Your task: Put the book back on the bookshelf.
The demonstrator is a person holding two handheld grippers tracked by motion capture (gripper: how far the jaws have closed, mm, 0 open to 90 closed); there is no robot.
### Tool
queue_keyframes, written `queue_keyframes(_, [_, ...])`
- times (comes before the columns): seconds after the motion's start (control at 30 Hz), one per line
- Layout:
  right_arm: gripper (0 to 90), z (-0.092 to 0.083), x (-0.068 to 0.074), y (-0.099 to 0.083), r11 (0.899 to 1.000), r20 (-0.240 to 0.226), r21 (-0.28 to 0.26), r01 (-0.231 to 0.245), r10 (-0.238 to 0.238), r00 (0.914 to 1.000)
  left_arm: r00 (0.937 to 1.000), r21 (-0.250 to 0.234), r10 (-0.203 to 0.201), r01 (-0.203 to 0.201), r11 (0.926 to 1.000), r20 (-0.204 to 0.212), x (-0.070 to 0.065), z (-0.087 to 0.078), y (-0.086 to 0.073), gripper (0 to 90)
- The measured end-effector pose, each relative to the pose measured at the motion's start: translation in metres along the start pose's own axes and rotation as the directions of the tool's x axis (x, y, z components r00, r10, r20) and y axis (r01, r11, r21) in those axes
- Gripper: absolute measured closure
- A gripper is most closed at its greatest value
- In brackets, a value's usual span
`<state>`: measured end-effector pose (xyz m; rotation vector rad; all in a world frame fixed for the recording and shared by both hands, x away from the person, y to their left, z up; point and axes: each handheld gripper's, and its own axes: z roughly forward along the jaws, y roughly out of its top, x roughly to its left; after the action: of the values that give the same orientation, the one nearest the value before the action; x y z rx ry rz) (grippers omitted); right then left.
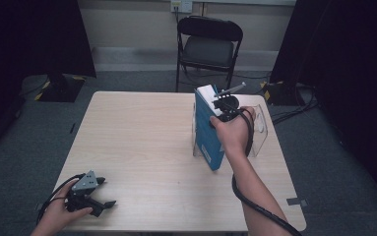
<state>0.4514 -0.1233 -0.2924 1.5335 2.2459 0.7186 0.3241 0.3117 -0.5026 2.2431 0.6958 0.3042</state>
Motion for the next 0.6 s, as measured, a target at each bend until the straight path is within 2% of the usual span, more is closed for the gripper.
queue_keyframes(0.37, [61.6, 0.0071, -0.0002, 0.0019, 0.999, 0.005, -0.026, -0.024, 0.025, 0.9997, 1.0000, 0.000, 0.001, -0.001, 1.0000, 0.000, 0.0000, 0.0000, 0.0000, 4.2])
queue_keyframes(0.6, [61.5, 0.0075, 0.0014, 0.0044, 0.998, 0.021, -0.056, -0.017, 0.018, 0.9996, 1.0000, 0.000, 0.001, -0.001, 1.0000, 0.000, 0.0000, 0.0000, 0.0000, 4.2])
